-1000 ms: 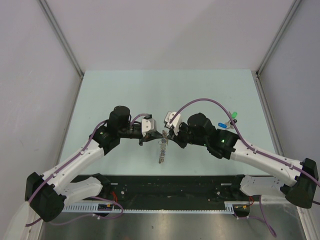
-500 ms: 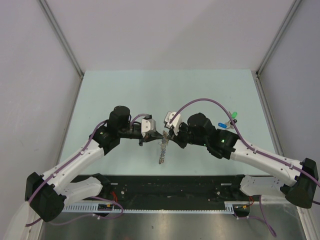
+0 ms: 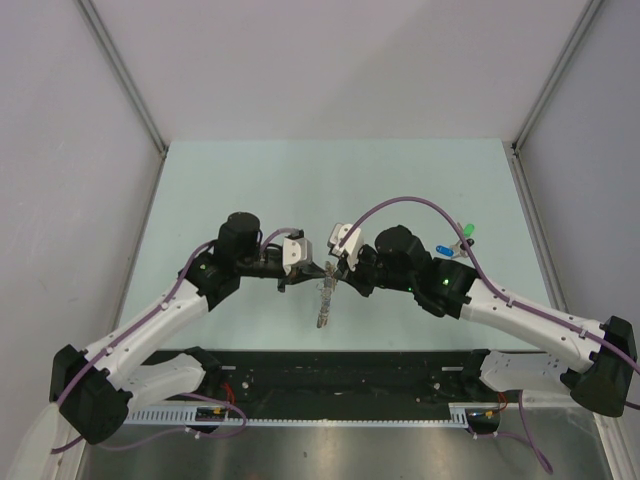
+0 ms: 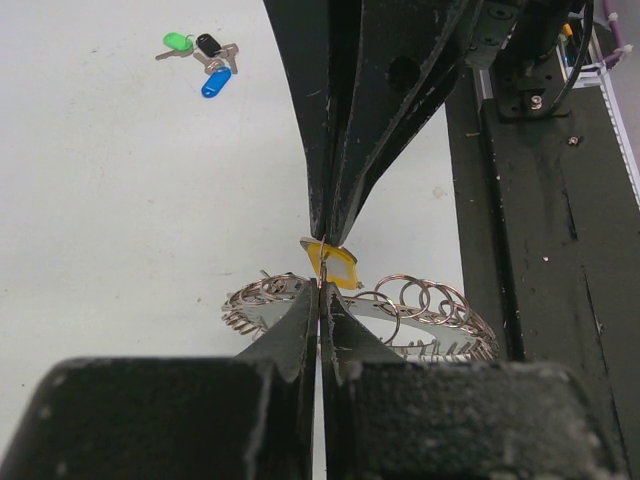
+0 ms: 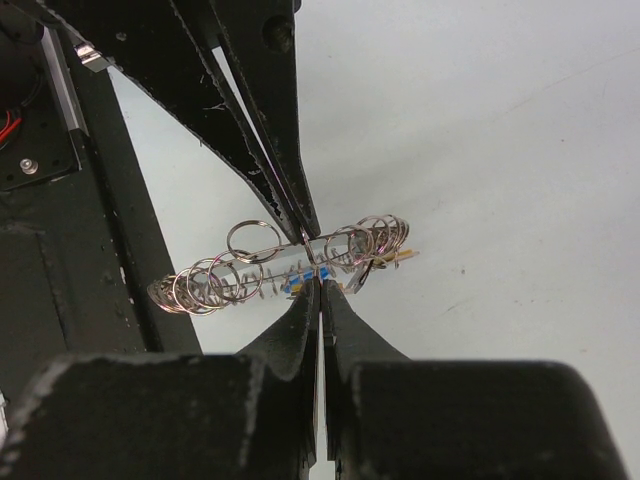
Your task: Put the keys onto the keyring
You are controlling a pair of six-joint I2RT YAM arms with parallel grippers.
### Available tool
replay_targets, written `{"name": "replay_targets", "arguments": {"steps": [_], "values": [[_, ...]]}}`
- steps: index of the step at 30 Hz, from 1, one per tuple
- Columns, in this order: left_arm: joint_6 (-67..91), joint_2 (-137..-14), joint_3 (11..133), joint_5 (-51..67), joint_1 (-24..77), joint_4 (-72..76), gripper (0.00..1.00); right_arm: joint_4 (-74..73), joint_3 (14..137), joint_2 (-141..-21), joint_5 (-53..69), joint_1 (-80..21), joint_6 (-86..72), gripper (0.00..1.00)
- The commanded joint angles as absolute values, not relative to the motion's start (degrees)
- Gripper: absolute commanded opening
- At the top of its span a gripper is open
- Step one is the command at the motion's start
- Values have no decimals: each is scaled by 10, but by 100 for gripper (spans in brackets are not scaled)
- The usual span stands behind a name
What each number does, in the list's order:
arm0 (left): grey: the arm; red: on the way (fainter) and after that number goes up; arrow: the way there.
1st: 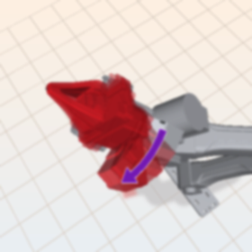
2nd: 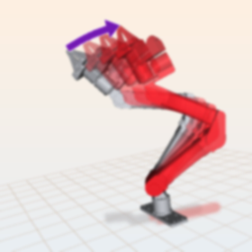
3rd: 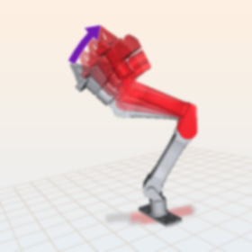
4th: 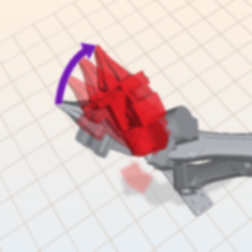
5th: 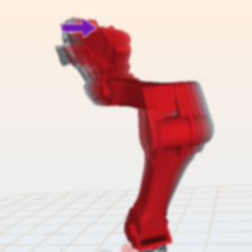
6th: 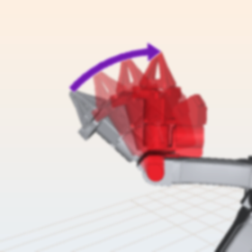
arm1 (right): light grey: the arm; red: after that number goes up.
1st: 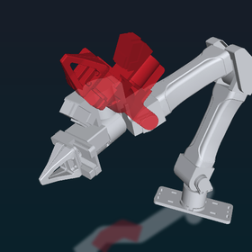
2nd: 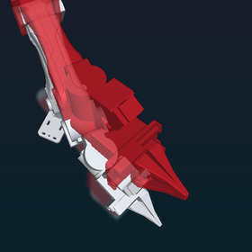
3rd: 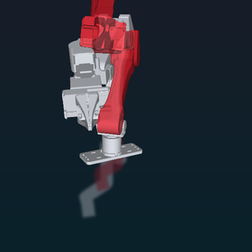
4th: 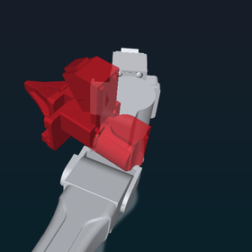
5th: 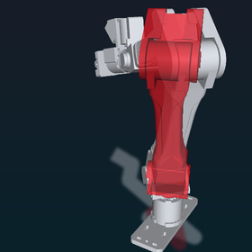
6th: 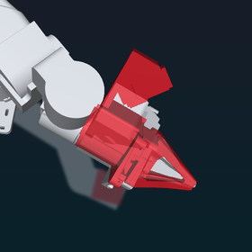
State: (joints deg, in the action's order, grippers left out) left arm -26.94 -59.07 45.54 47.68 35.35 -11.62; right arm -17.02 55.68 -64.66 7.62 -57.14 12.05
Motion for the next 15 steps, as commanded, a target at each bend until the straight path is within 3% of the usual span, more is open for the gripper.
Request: {"name": "replay_targets", "arguments": {"steps": [1,15], "values": [[-269,-570,451,475,356,-83,0,-164,575,-643,81,-569,116,0],[-266,-569,448,494,356,-76,0,-155,575,-651,92,-569,114,0]]}}
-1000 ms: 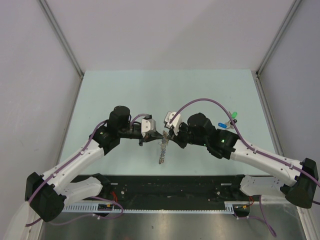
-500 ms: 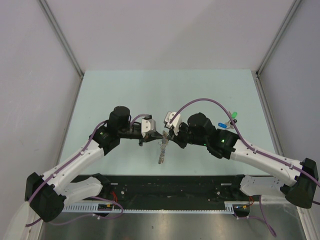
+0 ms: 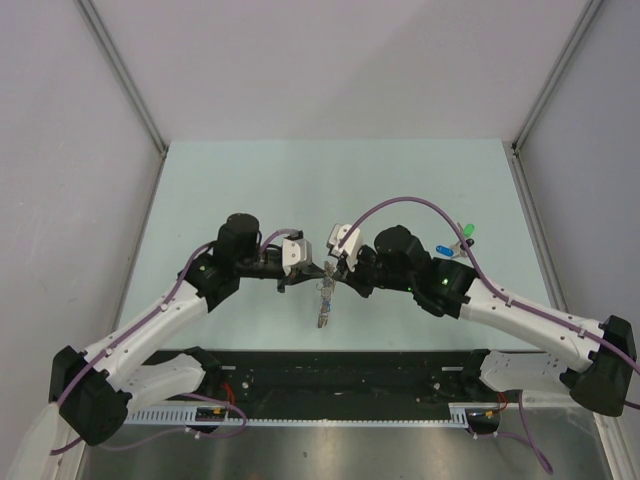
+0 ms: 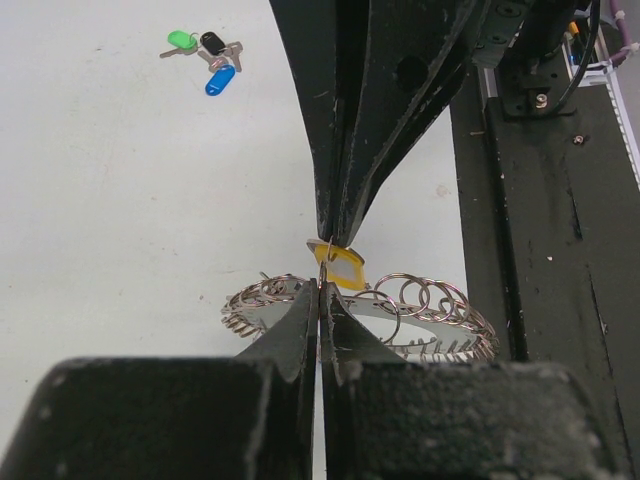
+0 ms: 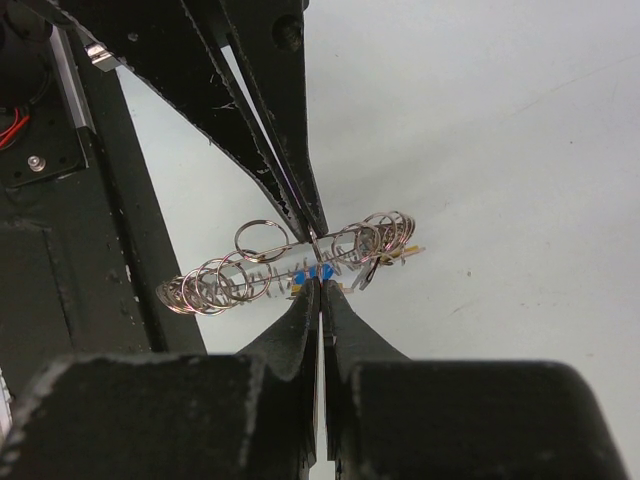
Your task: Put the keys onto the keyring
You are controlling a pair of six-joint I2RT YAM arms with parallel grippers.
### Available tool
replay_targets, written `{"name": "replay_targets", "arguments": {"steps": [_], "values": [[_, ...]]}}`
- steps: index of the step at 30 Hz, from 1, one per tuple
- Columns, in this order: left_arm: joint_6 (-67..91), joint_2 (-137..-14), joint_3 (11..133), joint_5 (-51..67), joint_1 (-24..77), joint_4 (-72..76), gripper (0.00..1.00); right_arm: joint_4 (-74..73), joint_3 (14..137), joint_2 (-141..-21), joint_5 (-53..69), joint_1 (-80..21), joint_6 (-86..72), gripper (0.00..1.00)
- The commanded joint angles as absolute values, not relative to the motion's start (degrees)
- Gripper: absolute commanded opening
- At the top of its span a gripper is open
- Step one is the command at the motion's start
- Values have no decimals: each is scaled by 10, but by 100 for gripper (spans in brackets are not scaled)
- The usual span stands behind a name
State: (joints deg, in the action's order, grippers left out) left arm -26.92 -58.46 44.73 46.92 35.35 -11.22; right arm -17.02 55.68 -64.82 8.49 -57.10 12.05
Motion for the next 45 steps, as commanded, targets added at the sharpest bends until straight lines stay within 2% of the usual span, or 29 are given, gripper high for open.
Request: {"name": "replay_targets", "arguments": {"steps": [1,45], "values": [[-267,-568,448,495,356,-75,0,-155,575,-652,91,-569,114,0],[-267,-564,446,479,356,-74,0,-161,575,-647,98,-565,113,0]]}}
